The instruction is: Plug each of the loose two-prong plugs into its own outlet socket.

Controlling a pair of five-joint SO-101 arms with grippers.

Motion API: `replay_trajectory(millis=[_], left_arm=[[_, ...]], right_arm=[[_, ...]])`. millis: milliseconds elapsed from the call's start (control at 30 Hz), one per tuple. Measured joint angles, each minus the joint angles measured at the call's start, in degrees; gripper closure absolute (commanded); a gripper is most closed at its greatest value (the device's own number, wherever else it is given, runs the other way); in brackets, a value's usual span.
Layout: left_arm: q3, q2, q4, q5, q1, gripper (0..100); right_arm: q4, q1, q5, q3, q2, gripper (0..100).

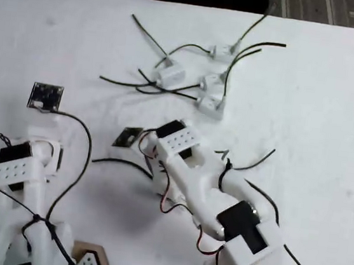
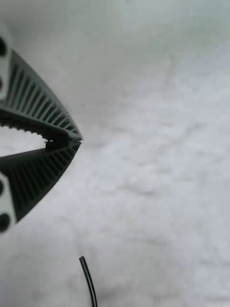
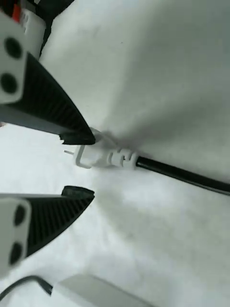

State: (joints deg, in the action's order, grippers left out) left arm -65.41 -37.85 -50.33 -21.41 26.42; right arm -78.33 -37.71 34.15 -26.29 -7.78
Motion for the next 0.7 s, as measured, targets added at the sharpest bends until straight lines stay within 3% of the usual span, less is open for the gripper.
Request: replay_trajectory(millis=[433,700], left_arm=[[0.0,0.0,0.0,0.0,0.0,97],[0.0,0.0,0.0,0.0,0.0,97]], right_arm=[[0.5,-6.3,-7.9,0.0,-1.0,85.0],[0.5,-7.6,-8.7,0.1,-1.3,85.0]])
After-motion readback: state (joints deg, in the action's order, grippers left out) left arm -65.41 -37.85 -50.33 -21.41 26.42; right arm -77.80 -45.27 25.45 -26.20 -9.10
